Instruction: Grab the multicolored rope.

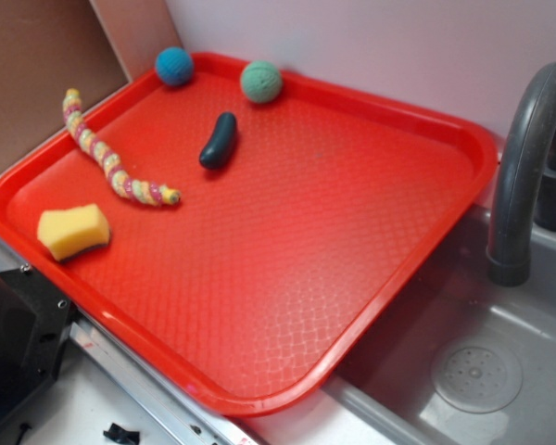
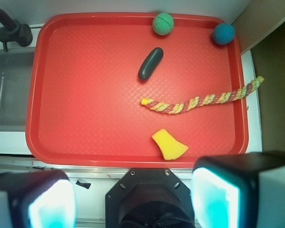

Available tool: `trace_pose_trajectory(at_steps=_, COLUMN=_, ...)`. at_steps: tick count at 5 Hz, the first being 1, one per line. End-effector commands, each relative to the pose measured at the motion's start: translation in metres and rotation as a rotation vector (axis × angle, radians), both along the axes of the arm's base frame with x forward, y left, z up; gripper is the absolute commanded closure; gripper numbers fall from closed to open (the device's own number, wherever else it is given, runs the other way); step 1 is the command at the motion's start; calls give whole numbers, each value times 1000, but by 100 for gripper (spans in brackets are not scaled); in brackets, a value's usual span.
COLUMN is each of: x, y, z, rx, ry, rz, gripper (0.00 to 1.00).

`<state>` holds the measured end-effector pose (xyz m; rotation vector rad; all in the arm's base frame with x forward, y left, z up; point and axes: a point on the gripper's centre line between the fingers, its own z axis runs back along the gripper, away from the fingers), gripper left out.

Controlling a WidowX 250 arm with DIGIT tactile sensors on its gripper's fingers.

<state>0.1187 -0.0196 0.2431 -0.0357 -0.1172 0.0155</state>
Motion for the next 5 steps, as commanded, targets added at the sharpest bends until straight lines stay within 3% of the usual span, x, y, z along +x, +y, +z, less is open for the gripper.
trace_pose_trajectory(at_steps=1, x=0, y=0, z=0, rx=0, ry=0, rz=0, gripper=0)
trace_pose_trajectory(at_steps=2, x=13, y=14, z=-12, rx=-58, ry=-75, rz=248, gripper=0)
trace_pose_trajectory(at_steps=3, x=30, y=32, z=-26, rx=-67, ry=-82, rz=498, gripper=0)
trace_pose_trajectory(at_steps=5, x=54, y=68, z=-91, rx=-94, ry=-172, rz=996, gripper=0)
